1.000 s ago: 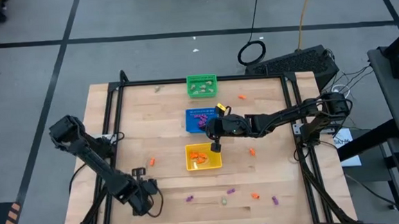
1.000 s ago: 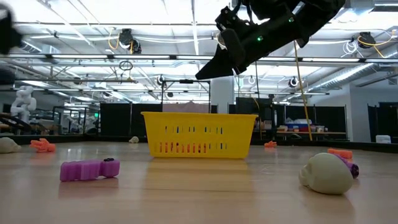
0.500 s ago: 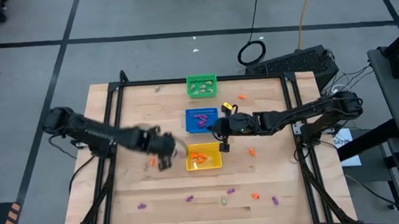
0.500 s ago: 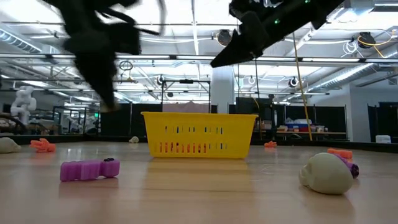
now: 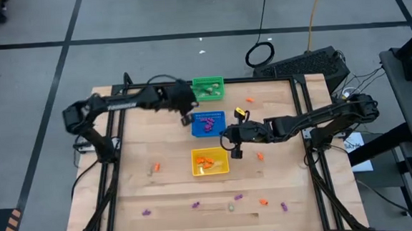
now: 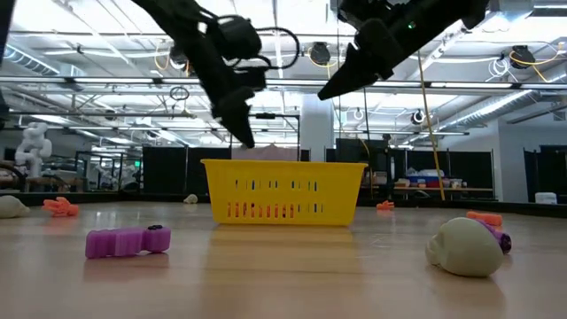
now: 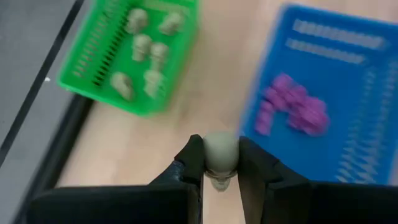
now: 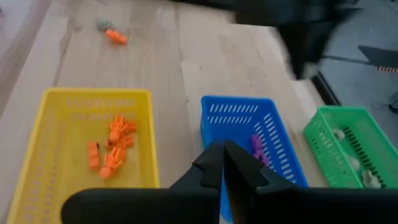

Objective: Sort Halloween decoration
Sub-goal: Put the white skull toy into the green bin

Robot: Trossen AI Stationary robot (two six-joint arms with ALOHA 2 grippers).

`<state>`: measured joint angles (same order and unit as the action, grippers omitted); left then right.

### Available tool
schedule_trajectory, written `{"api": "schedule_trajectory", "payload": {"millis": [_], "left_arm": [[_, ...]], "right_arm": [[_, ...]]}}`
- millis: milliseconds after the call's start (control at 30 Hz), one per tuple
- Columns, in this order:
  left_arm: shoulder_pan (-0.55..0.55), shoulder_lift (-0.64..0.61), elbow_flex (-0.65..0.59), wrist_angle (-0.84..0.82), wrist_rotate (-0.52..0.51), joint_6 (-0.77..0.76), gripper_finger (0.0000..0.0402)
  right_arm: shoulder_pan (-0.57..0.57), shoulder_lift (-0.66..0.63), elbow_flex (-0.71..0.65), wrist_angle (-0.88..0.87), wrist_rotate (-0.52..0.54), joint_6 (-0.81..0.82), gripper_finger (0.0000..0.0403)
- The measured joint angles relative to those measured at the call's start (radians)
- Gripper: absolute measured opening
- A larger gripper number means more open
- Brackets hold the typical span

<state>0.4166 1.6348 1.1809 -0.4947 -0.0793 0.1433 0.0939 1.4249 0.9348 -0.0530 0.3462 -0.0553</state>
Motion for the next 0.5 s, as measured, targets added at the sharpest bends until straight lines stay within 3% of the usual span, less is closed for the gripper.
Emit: {"api": "schedule_trajectory", "payload": {"millis": [300,500], "left_arm": [[0.161,0.291,0.270,0.014,0.102,0.097,0.0050],[0.210,0.445,0.438,-0.021,0.162,0.119,0.0050]], "right_arm": [[0.024,0.000,0.000,-0.057,0.024,0.038,0.0000],[0.034,0.000,0.000,-0.057,0.024,0.050,0.0000]]}}
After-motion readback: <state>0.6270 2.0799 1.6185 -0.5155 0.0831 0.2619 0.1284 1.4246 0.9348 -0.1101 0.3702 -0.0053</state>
